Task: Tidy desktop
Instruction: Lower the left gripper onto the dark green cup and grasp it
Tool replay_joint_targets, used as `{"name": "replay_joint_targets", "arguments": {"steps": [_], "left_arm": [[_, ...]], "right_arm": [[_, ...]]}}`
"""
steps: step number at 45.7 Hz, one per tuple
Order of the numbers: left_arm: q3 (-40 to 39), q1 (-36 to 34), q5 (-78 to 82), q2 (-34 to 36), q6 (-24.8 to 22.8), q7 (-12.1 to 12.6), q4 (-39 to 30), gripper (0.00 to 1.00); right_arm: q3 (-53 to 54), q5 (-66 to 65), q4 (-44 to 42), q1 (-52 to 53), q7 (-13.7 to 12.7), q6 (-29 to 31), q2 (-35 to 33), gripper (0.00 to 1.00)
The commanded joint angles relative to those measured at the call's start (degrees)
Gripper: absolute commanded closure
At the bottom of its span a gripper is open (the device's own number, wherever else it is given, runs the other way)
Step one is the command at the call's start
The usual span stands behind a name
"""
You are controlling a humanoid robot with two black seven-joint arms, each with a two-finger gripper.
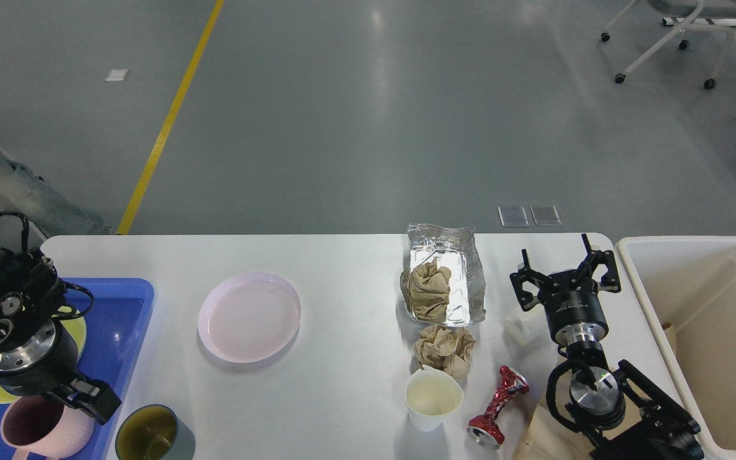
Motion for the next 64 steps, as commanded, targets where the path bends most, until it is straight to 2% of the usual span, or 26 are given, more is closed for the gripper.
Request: {"name": "replay_joint_targets", "arguments": {"steps": [1,11,24,33,39,46,49,64], "left_arm": [[-2.09,4.77,1.11,-0.43,5.26,0.09,1.8,0.15],[-6.14,8.47,1.2,-1.23,6.93,0.0,2.42,0.15],[-8.08,14.53,2.26,-3.86,8.25,-0.09,6.11,0.21],[-8.78,17.26,2.26,-5.0,8.25,-0.09,7.87,0.41],[-9.39,18.4,2.26,-5.09,7.81,0.0,8.04,0.66],[-9.22,18.23,1.99,-5.0,6.76,0.18,8.04,0.85],[-8.87,18.23,2.08,-5.09,6.14,0.18,8.22,1.0],[-9.13,17.35,1.9,-4.48,4.39,-0.17,8.13,1.0]], "right_arm": [[0.0,-0.02,0.0,0.0,0.0,0.0,0.0,0.0],[0.0,-0.02,0.0,0.0,0.0,0.0,0.0,0.0],[0.0,0.06,0.0,0.0,0.0,0.0,0.0,0.0],[0.0,-0.02,0.0,0.0,0.0,0.0,0.0,0.0],[0.0,0.06,0.0,0.0,0.0,0.0,0.0,0.0],[0.0,0.06,0.0,0.0,0.0,0.0,0.0,0.0],[0.0,0.06,0.0,0.0,0.0,0.0,0.09,0.0],[0.0,-0.02,0.0,0.0,0.0,0.0,0.0,0.0]]}}
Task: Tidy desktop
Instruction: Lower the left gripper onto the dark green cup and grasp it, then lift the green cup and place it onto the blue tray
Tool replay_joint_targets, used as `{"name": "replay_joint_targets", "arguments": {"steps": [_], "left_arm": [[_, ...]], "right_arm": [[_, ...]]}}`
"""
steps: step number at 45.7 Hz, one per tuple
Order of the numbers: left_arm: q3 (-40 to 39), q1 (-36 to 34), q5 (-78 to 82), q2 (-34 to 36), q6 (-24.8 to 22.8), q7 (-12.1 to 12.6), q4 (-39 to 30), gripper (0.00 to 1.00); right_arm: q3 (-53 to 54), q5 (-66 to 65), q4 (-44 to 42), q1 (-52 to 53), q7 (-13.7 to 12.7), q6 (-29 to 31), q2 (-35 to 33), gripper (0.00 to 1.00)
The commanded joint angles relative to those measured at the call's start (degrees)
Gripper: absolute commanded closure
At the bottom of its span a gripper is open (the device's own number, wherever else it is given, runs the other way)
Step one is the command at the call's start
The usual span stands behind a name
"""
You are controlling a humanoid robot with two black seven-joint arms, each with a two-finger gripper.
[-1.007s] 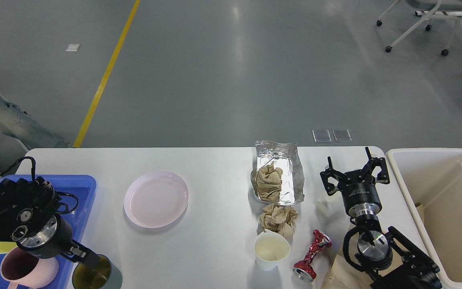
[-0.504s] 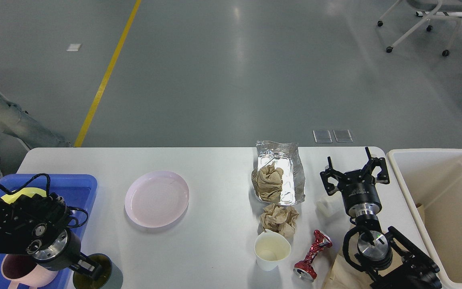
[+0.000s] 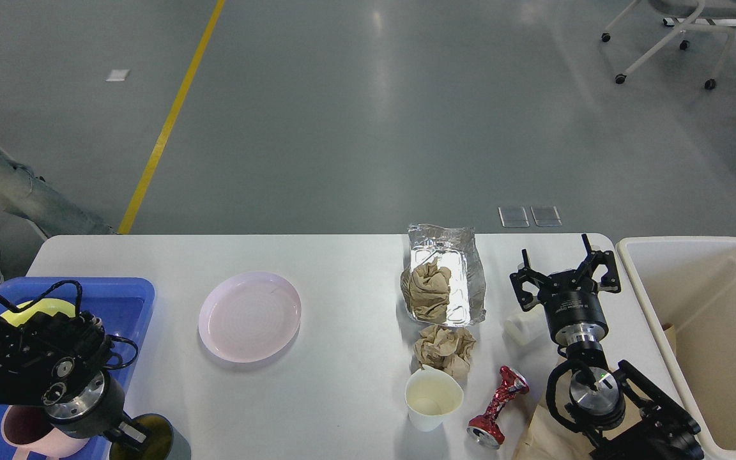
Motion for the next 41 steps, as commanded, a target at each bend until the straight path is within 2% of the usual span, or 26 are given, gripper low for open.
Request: {"name": "replay_joint_targets", "arguments": {"steps": [1,6,12,18,25,31,33,35,41], "left_arm": [[0.1,-0.88,-0.18,0.59,-0.62,-0.44,-0.09,1.0],[0.54,-5.8,-1.23,1.47,-4.91,-1.14,-0.79,1.0],[1.24,-15.2,-6.76,3.49,-17.39,-1.23,-1.67,1.0],[5.62,-26.0,-15.37,2.88,-25.66,-1.05,-2.73,1.0],[15.29,-40.15,-29.69,-1.51,-29.62,-0.88,-3.6,1.0],[22.24,-50.35,-36.47,-4.77,-30.76,-2.02,-6.59,1.0],[23.56,-53.17,-37.35,-5.56,-31.38,-3.24,-7.56,1.0],[24.88,-55.46,-37.79,-7.05,-32.08,-5.61,-8.17,1.0],[30.06,-59.59,-38.67,-13.37,-34.19,-15.28,-8.7,1.0]], "right_arm": [[0.0,-0.03,0.0,0.0,-0.01,0.0,0.0,0.0],[0.0,-0.03,0.0,0.0,-0.01,0.0,0.0,0.0],[0.0,-0.03,0.0,0.0,-0.01,0.0,0.0,0.0],[0.0,-0.03,0.0,0.0,-0.01,0.0,0.0,0.0],[0.0,-0.03,0.0,0.0,-0.01,0.0,0.0,0.0],[0.0,-0.03,0.0,0.0,-0.01,0.0,0.0,0.0],[0.0,-0.03,0.0,0.0,-0.01,0.0,0.0,0.0],[0.0,-0.03,0.0,0.0,-0.01,0.0,0.0,0.0],[0.0,-0.03,0.0,0.0,-0.01,0.0,0.0,0.0]]}}
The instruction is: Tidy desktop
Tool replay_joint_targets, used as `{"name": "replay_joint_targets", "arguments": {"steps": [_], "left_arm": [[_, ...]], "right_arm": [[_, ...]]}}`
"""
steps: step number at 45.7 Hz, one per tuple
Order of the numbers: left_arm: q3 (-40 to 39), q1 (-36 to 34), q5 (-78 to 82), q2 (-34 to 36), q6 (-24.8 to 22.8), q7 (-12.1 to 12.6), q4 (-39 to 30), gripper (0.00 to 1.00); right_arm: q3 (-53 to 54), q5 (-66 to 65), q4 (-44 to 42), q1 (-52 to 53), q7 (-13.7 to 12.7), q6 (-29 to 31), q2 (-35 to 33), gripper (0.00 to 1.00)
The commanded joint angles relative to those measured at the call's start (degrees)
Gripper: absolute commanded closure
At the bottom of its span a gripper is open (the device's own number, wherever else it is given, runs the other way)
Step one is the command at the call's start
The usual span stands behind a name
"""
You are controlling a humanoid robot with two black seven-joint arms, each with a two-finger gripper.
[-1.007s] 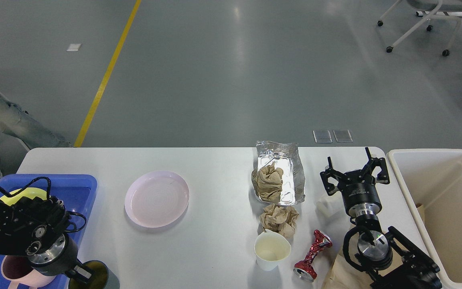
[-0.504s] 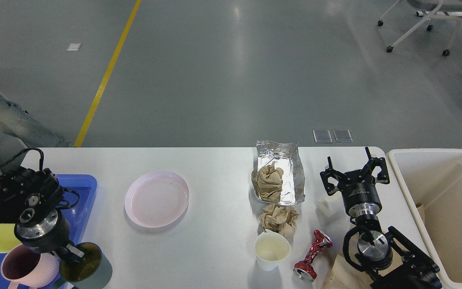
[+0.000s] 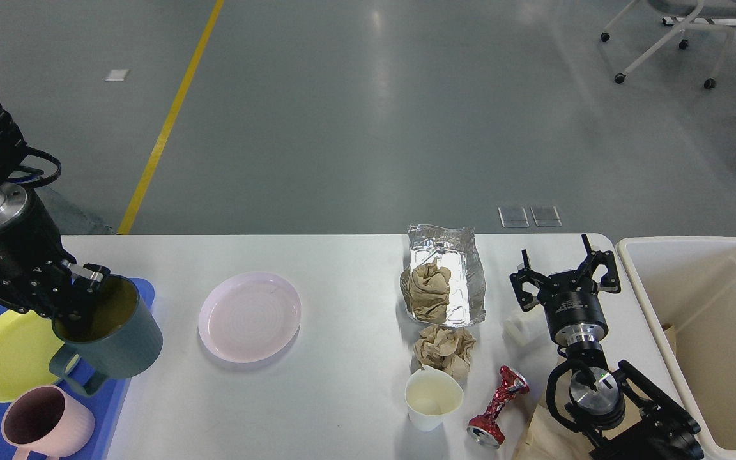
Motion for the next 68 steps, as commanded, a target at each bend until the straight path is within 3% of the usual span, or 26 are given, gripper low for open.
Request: {"name": "replay_joint_targets", "arguments": {"steps": [1,5,15,25,34,42,51,60,68], "left_arm": [[4.93,-3.76,-0.86,-5.64,-1.74,-9.02,-0.55,1.0],[6.43,-3.67,-0.94,-6.7,-1.65,-11.85,-0.55,1.0],[12.58,-1.65,-2.61,-4.6,1.16,-12.2,0.15,1.0],[16.8,1.6,-0.51,5.07,2.22,-11.41,4.45,1.0],[15.84,8.71,8.45,17.19,1.43,-11.5,12.8,1.0],[11.37,17.49,16.62,28.0,-0.59,-11.93,23.76,1.0],[5.13,29.89,17.16,33.72,-0.68,-12.11,36.87,1.0],[-8.31,48.87,17.95,34.7,-0.68,-12.2,46.9,1.0],[-22.12,62.23,20.24,34.17,-0.68,-11.85,50.77,0.99]], "right_arm": [[0.0,0.0,0.0,0.0,0.0,0.0,-0.01,0.0],[0.0,0.01,0.0,0.0,0.0,0.0,-0.01,0.0],[0.0,0.09,0.0,0.0,0.0,0.0,-0.01,0.0],[0.0,0.01,0.0,0.0,0.0,0.0,-0.01,0.0],[0.0,0.09,0.0,0.0,0.0,0.0,-0.01,0.0],[0.0,0.09,0.0,0.0,0.0,0.0,-0.01,0.0],[0.0,0.09,0.0,0.0,0.0,0.0,-0.01,0.0],[0.0,0.09,0.0,0.0,0.0,0.0,-0.01,0.0],[0.0,0.09,0.0,0.0,0.0,0.0,-0.01,0.0]]}}
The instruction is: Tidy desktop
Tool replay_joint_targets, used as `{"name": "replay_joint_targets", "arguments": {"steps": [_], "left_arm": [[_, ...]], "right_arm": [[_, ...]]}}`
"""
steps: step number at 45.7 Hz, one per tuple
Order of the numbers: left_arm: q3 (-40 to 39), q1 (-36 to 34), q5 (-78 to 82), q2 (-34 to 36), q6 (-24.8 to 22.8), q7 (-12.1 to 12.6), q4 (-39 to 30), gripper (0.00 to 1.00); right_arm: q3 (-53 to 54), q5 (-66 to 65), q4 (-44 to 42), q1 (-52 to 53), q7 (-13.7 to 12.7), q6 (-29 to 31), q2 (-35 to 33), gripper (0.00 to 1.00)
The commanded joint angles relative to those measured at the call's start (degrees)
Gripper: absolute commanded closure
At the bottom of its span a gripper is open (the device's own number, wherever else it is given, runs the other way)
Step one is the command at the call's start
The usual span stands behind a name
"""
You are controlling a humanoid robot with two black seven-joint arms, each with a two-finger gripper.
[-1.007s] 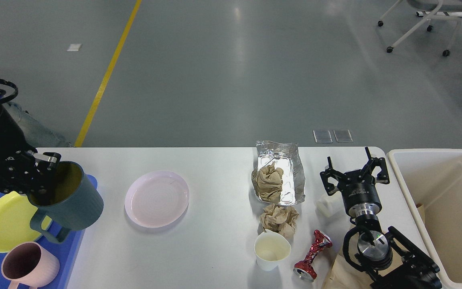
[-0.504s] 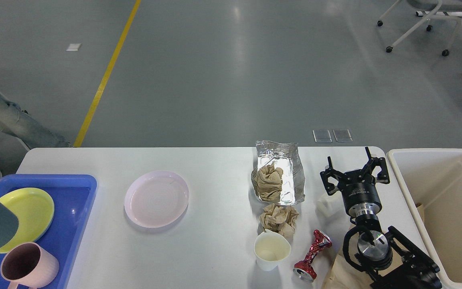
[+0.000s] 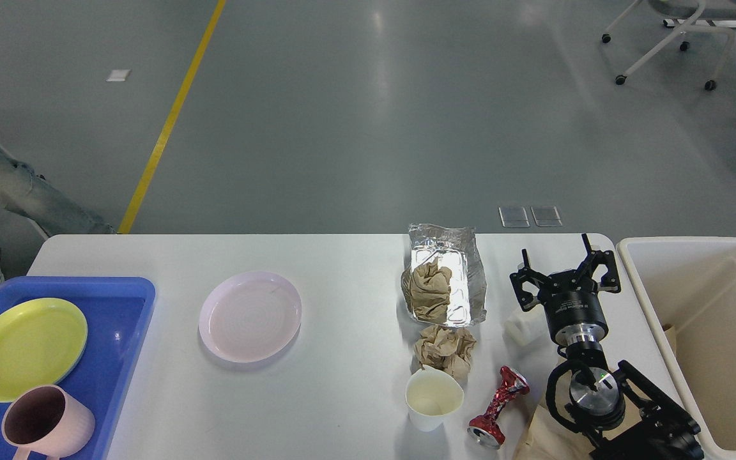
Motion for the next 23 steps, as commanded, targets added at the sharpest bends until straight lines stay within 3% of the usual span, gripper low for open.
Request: {"name": "replay_joint_targets", "arguments": {"steps": [1,13,23], "left_arm": [[-8.8,8.95,1.32,-0.65,0.07,0.15,3.22,0.99],[-20.06,23.72,1.32,-4.16,0.87,-0.02,12.63,0.99],[-24.11,27.15,1.23,-5.92,2.71,0.24,14.66,0.99]], "right_arm": [[0.0,0.0,0.0,0.0,0.0,0.0,0.0,0.0],[0.0,0.0,0.0,0.0,0.0,0.0,0.0,0.0],[0.0,0.0,0.0,0.0,0.0,0.0,0.0,0.0]]}}
